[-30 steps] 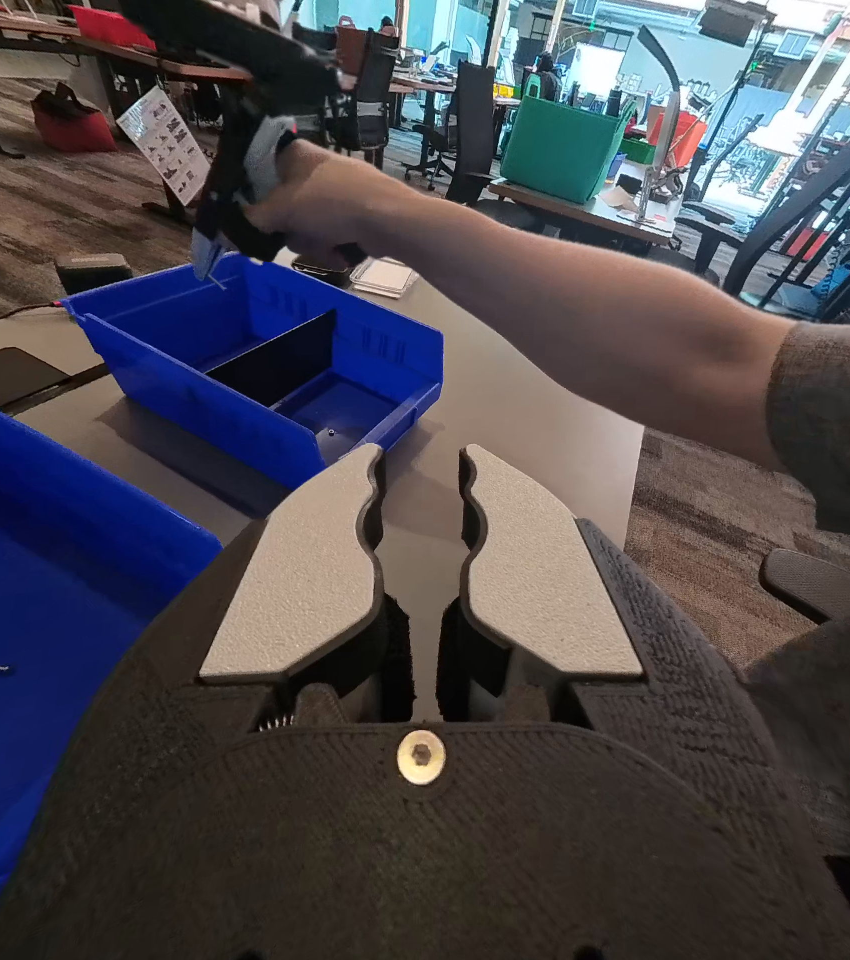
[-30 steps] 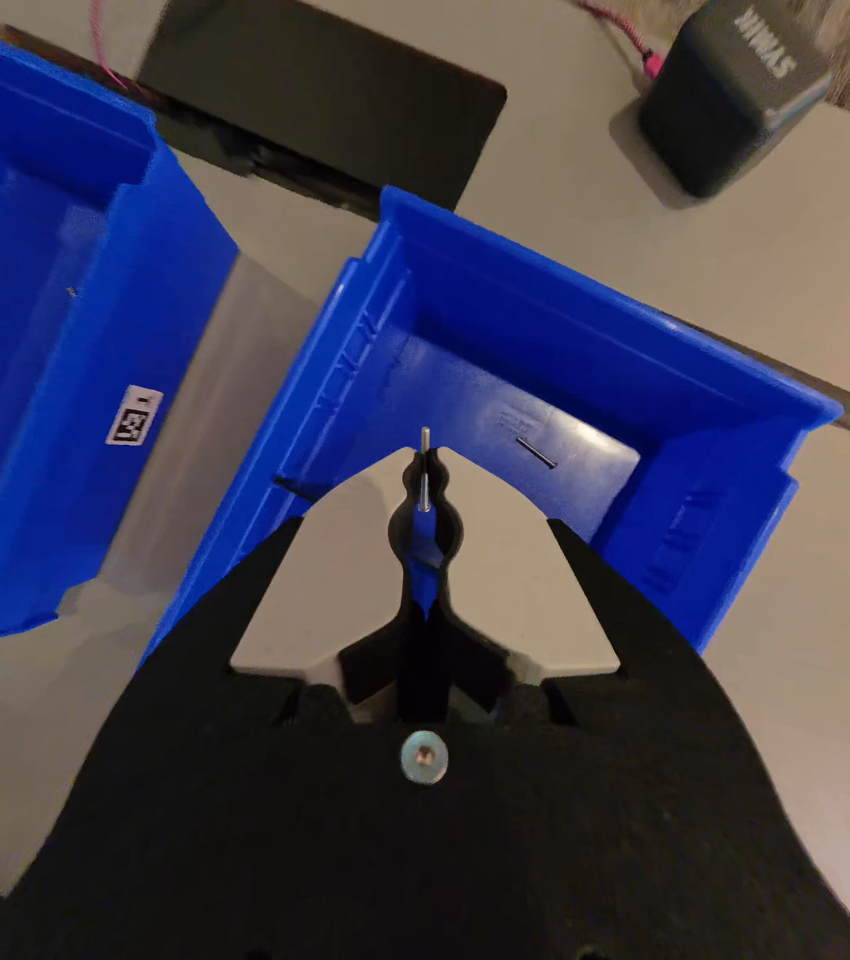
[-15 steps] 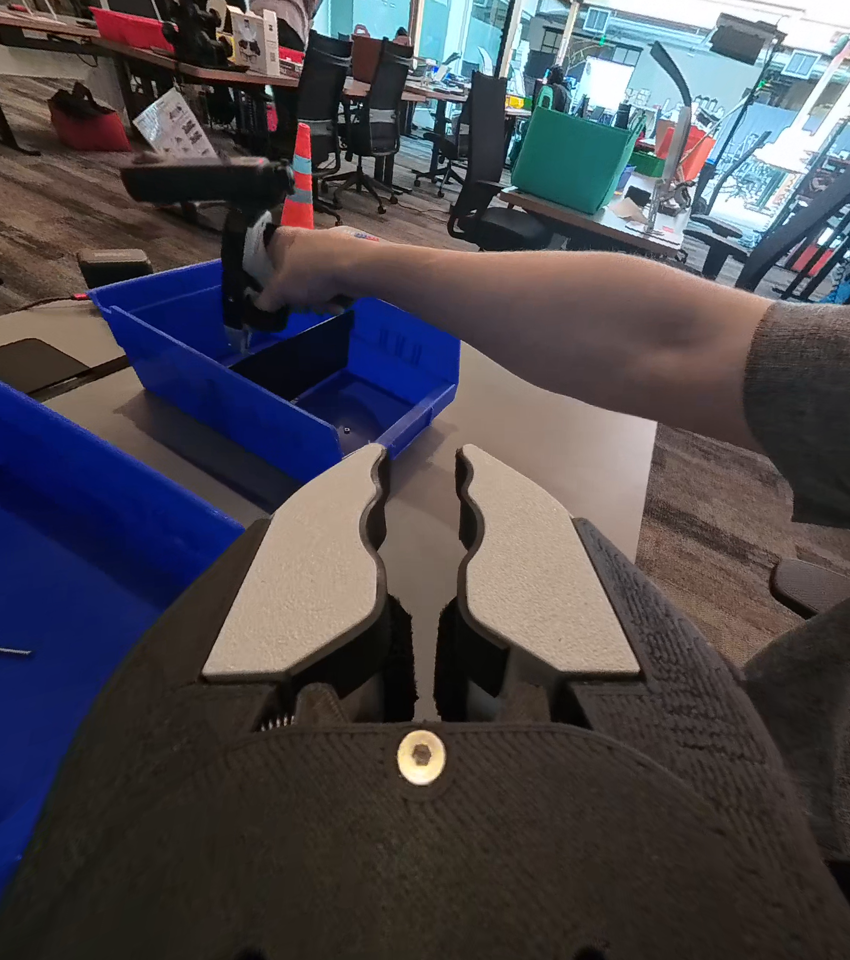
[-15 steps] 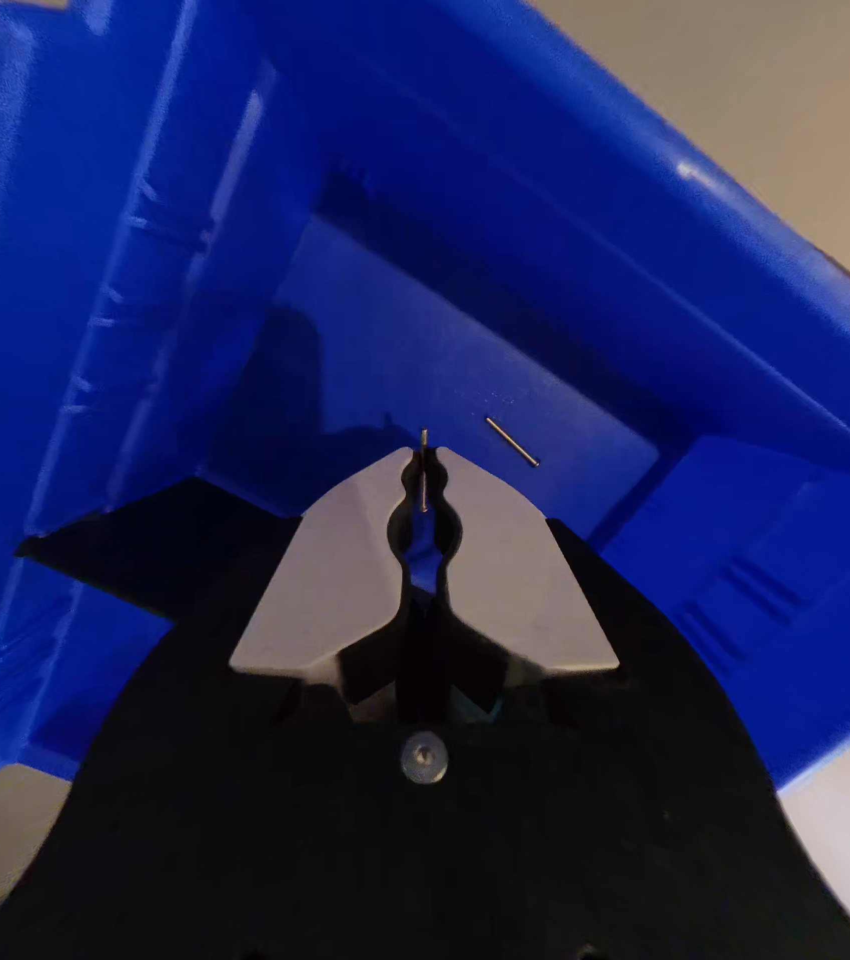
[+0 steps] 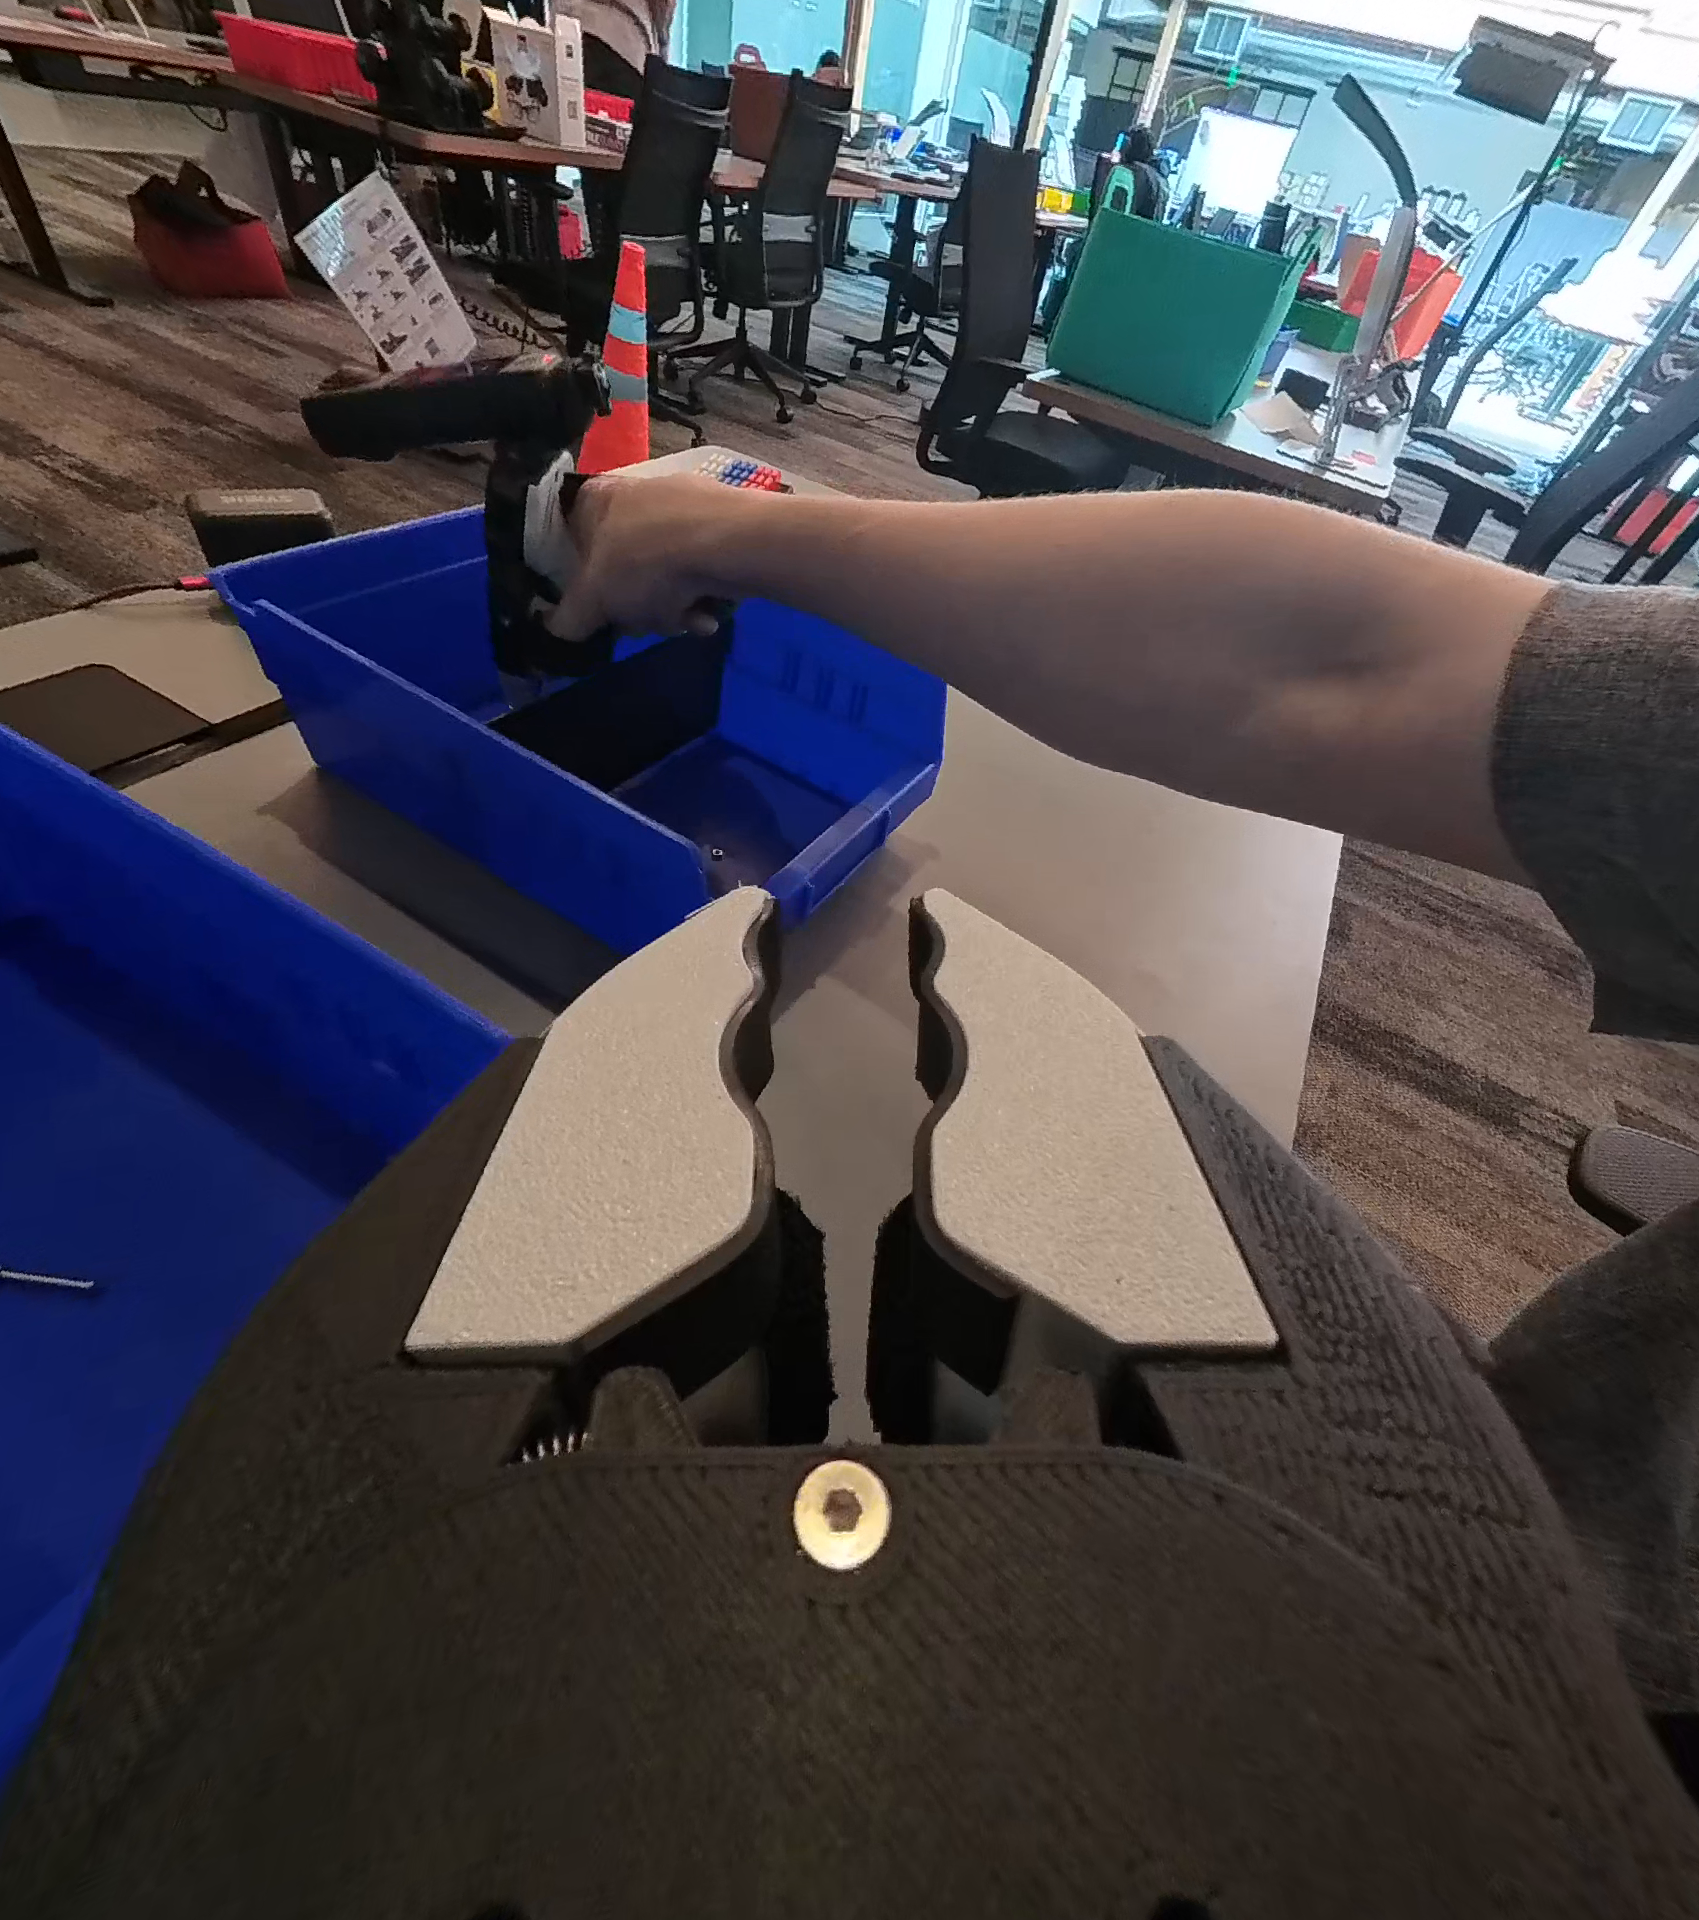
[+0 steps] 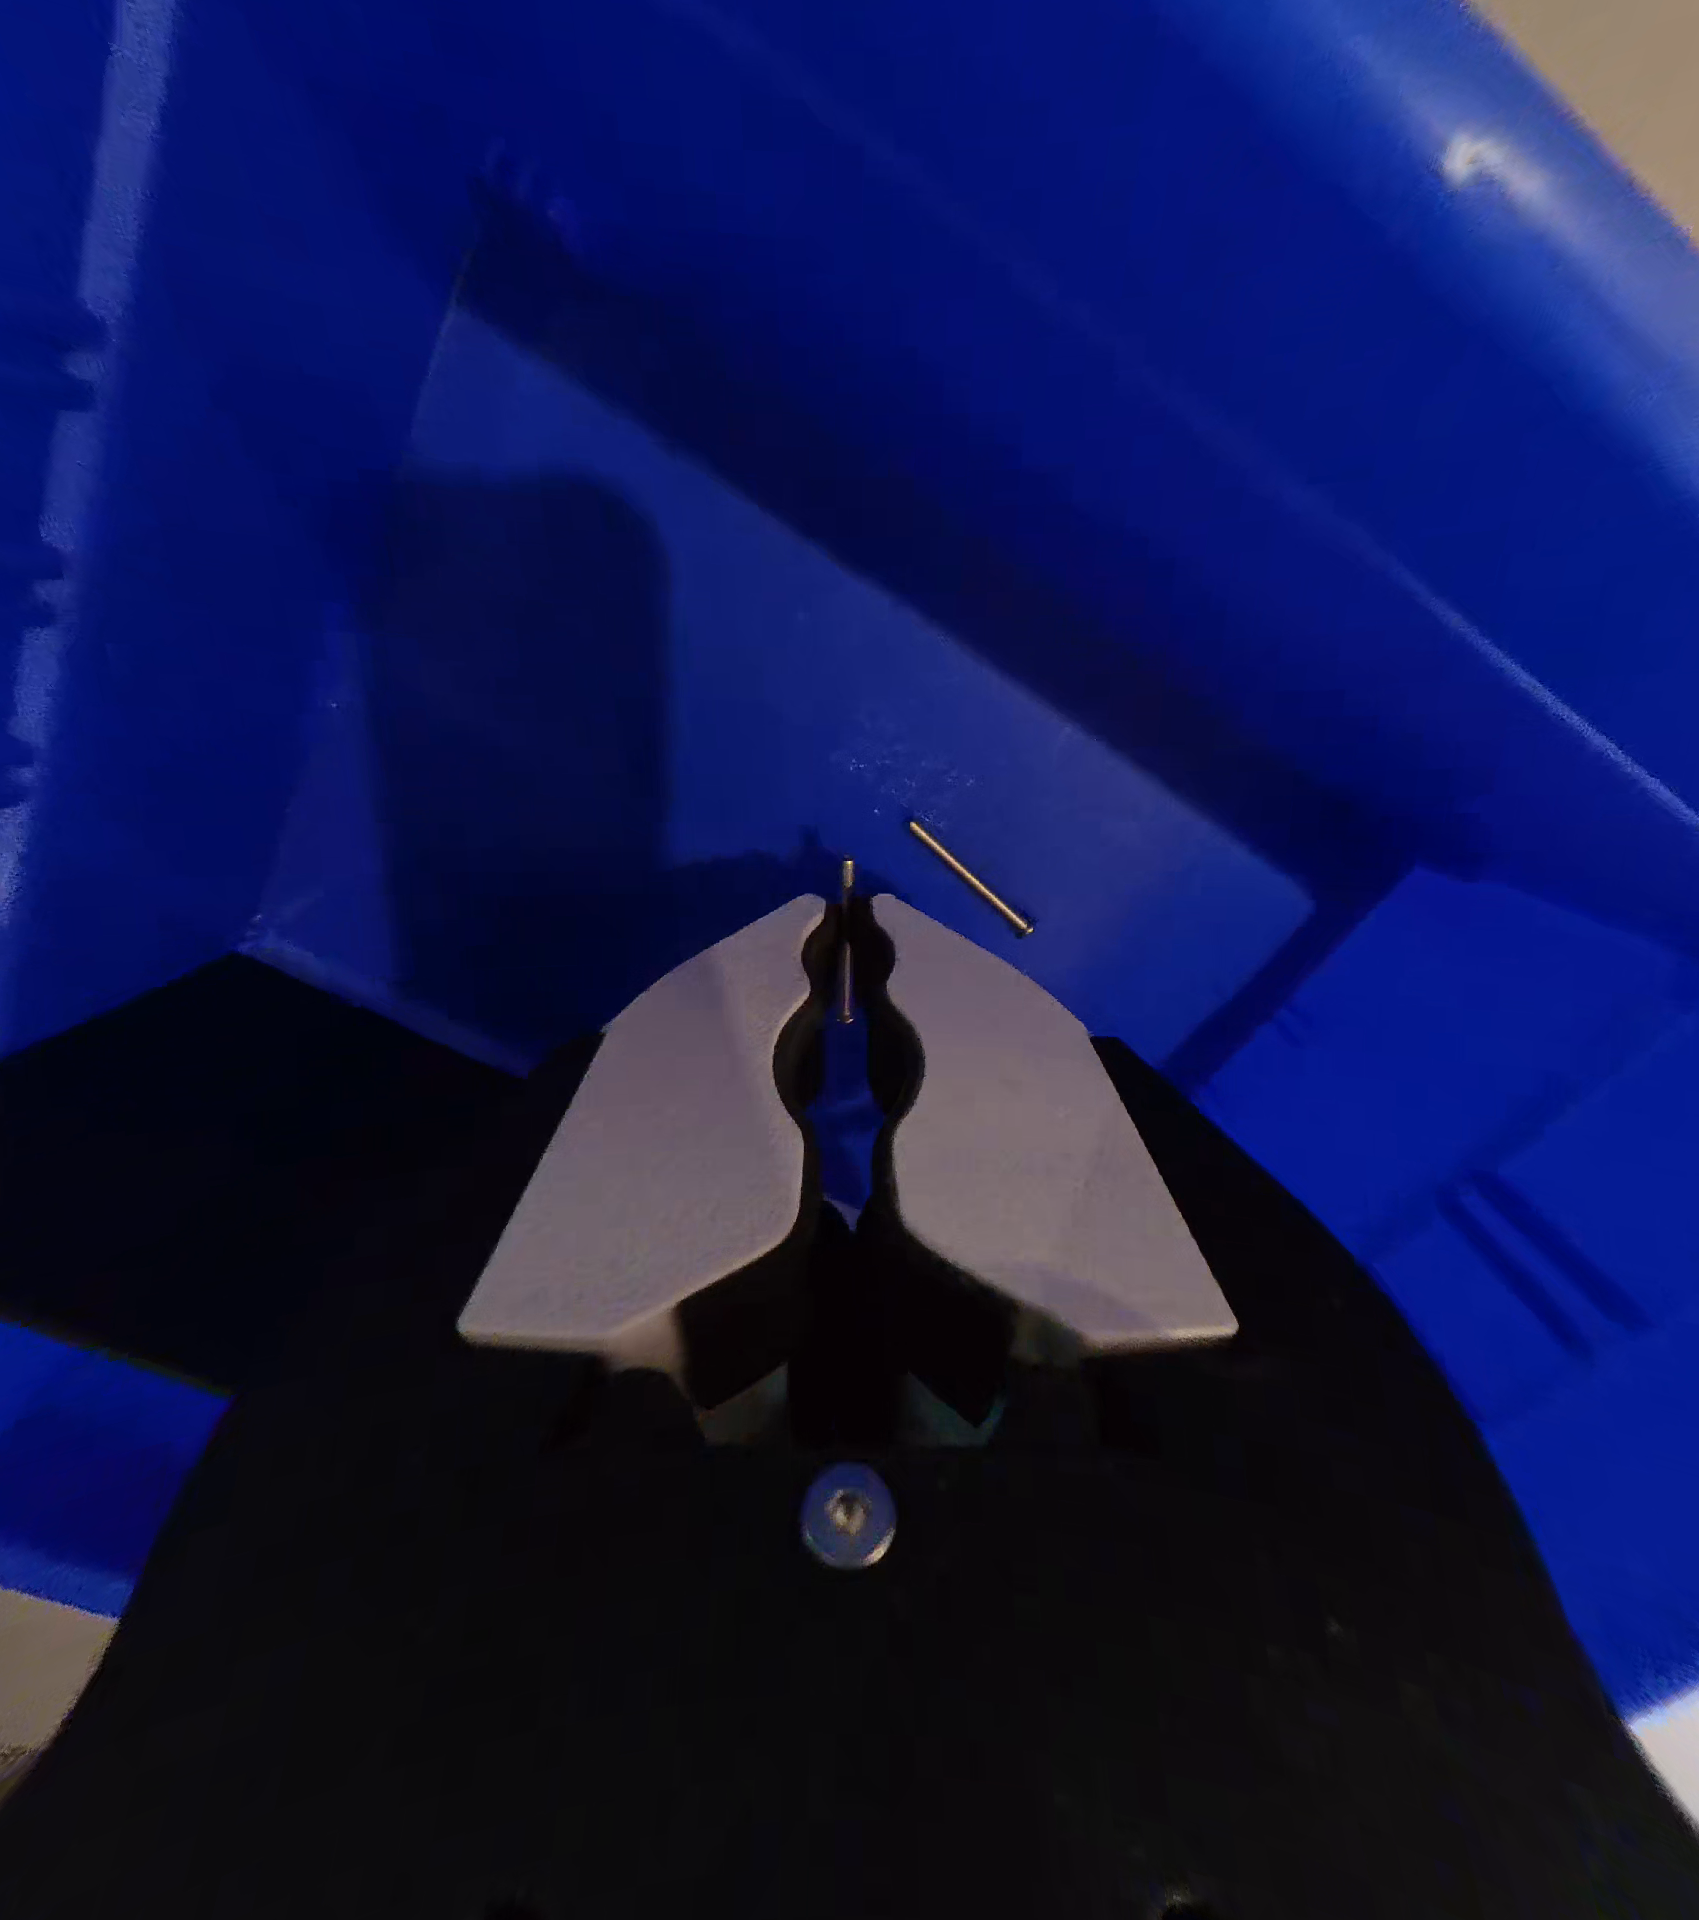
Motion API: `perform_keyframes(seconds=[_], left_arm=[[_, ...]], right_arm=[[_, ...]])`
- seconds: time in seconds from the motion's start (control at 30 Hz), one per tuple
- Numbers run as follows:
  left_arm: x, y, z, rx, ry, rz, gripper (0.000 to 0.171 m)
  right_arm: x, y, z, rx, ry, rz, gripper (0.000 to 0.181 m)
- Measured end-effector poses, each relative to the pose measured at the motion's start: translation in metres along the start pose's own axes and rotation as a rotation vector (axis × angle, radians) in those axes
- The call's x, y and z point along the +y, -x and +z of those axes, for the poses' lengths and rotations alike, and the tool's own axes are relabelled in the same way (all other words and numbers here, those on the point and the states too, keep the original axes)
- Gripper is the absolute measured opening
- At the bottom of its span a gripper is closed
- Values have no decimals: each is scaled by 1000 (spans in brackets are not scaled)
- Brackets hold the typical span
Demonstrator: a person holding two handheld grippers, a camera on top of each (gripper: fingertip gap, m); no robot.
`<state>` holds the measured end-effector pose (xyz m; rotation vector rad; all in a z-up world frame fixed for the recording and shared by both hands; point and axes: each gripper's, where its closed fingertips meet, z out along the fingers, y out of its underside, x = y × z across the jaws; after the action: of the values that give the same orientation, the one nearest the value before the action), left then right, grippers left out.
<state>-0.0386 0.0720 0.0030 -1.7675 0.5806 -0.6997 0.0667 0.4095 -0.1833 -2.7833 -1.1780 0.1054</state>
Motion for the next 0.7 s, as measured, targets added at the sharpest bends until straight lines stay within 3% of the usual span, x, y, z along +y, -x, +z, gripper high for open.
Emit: perform_keyframes(seconds=[0.5, 0.7], left_arm=[[0, 3, -2, -5, -1, -1, 23], [14, -12, 10, 52, 60, -2, 20]], right_arm=[[4, -1, 3, -2, 34, 14, 10], [-4, -5, -16, -12, -56, 47, 19]])
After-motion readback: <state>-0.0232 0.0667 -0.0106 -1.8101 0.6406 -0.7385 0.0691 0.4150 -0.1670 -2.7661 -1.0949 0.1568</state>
